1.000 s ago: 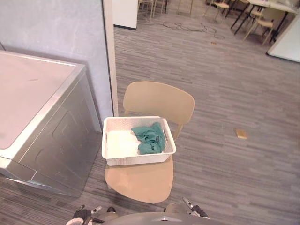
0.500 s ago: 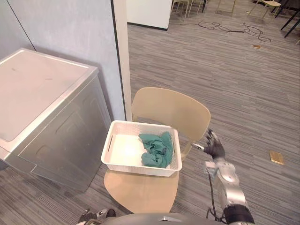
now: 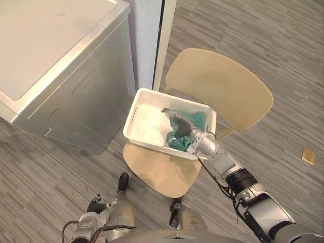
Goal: Pick up the laundry basket with both hands and put the clothes into the washing machine.
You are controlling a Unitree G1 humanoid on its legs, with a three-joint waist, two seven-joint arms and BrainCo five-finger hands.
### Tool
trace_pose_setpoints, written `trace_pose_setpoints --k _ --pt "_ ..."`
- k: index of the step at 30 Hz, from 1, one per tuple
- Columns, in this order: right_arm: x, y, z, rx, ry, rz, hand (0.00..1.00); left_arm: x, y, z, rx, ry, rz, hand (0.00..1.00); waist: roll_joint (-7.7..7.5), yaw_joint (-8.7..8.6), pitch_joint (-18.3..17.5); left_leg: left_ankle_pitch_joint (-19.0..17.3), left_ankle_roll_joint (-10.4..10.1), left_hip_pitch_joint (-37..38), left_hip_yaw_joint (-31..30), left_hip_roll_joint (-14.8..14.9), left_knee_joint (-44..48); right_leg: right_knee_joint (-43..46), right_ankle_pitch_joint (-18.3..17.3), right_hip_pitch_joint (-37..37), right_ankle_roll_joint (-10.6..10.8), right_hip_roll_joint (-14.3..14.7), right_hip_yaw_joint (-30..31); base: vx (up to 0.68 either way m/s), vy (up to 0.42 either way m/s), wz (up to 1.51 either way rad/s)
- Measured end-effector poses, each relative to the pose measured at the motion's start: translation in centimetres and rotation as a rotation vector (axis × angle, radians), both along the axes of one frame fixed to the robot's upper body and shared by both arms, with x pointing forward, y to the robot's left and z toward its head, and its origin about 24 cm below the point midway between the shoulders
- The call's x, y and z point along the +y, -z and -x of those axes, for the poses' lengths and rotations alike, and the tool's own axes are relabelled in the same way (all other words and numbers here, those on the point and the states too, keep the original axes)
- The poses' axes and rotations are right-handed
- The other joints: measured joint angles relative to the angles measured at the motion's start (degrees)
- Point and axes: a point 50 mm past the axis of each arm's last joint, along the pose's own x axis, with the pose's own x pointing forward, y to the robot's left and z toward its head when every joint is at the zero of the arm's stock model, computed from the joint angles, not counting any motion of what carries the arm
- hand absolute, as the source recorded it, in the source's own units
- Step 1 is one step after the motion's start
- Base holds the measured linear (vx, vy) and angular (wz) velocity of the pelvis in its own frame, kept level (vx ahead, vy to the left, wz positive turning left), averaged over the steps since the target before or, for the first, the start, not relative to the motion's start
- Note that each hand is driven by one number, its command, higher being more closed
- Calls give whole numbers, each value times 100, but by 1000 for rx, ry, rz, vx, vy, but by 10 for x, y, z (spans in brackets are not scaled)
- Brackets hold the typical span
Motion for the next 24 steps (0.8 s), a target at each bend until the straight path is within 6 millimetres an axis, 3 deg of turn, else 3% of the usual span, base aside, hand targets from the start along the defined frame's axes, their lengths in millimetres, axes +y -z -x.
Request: trace_pose_setpoints --k 5,9,13,19,24 --pt "-30 10 -20 27 130 174 0 -4 -10 -24 -73 49 -27 0 34 52 427 122 28 -200 43 -50 1 42 118 -254 -2 -49 81 -73 16 -6" --pt "-48 4 -28 -2 243 146 0 -7 -14 -35 -102 53 -47 0 81 68 602 135 42 -208 69 -85 8 107 126 -319 5 -87 128 -13 5 -3" --pt "-50 -5 -33 -30 326 19 0 -8 -22 -47 -157 24 -65 0 114 64 798 189 52 -285 63 -98 10 185 128 -435 2 -100 158 -37 -2 -2" --pt "-61 -3 -39 -7 407 -13 0 -13 -28 -57 -212 -4 -44 0 167 72 874 274 59 -474 -24 -104 -4 203 144 -577 -17 -110 89 -48 -12 7" --pt "-61 -17 -47 -48 430 -57 0 -17 -32 -63 -246 -22 -30 0 222 61 938 333 110 -635 -49 -109 -26 422 105 -835 -62 -151 96 -66 -28 2"
